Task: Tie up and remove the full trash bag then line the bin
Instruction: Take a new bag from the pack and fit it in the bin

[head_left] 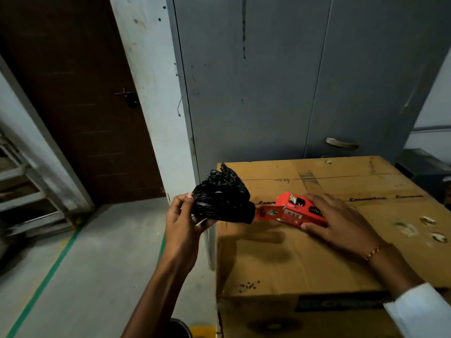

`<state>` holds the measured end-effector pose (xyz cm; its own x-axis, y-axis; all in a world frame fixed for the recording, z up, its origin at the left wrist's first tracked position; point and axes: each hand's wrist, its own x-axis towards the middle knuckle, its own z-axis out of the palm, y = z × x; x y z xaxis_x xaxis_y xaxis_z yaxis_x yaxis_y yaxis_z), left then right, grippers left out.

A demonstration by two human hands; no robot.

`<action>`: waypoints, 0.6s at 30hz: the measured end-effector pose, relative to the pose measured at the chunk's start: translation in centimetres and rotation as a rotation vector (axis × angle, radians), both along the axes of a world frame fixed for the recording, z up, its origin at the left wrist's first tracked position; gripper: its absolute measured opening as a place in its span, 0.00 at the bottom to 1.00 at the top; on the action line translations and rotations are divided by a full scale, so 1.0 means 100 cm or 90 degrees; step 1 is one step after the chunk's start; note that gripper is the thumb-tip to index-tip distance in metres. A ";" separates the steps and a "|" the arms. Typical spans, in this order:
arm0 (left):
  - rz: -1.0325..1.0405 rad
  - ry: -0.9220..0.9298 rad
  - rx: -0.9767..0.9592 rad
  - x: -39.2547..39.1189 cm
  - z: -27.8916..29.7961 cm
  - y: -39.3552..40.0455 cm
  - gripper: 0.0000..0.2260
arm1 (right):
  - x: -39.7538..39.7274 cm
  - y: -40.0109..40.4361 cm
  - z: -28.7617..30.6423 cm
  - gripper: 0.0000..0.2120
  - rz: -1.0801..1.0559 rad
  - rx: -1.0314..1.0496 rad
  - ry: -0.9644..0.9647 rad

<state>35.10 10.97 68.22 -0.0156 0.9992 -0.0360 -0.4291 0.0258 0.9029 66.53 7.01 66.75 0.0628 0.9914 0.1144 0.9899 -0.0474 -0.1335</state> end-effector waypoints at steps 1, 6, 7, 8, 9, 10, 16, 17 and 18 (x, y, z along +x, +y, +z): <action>-0.007 0.003 0.000 -0.002 -0.002 0.002 0.08 | -0.001 0.001 -0.001 0.37 -0.015 -0.025 -0.007; -0.023 0.018 0.008 -0.001 -0.007 0.003 0.08 | -0.010 0.003 0.005 0.38 -0.031 -0.008 -0.030; -0.027 0.021 0.012 0.000 -0.007 0.002 0.09 | -0.016 0.004 0.009 0.37 -0.015 0.032 -0.017; -0.032 0.024 0.016 0.003 -0.005 0.000 0.09 | -0.024 0.005 0.014 0.36 0.011 0.069 0.022; -0.036 0.029 0.020 0.006 -0.004 -0.002 0.09 | -0.034 0.006 0.020 0.34 0.042 0.101 0.093; -0.041 0.031 0.024 0.009 -0.003 -0.004 0.09 | -0.045 0.006 0.027 0.32 0.072 0.124 0.195; -0.092 0.042 0.065 0.023 0.005 -0.022 0.09 | -0.101 0.003 0.048 0.13 0.125 -0.060 0.827; -0.100 0.064 0.077 0.023 0.005 -0.026 0.10 | -0.103 0.005 0.047 0.11 0.129 -0.068 0.866; -0.105 0.090 0.091 0.023 0.005 -0.030 0.11 | -0.103 0.007 0.047 0.11 0.136 -0.067 0.892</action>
<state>37.44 7.97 68.67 0.1531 0.9835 0.0962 -0.2996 -0.0466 0.9529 56.18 7.75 71.47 -0.0886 0.9960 0.0100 0.0328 0.0130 -0.9994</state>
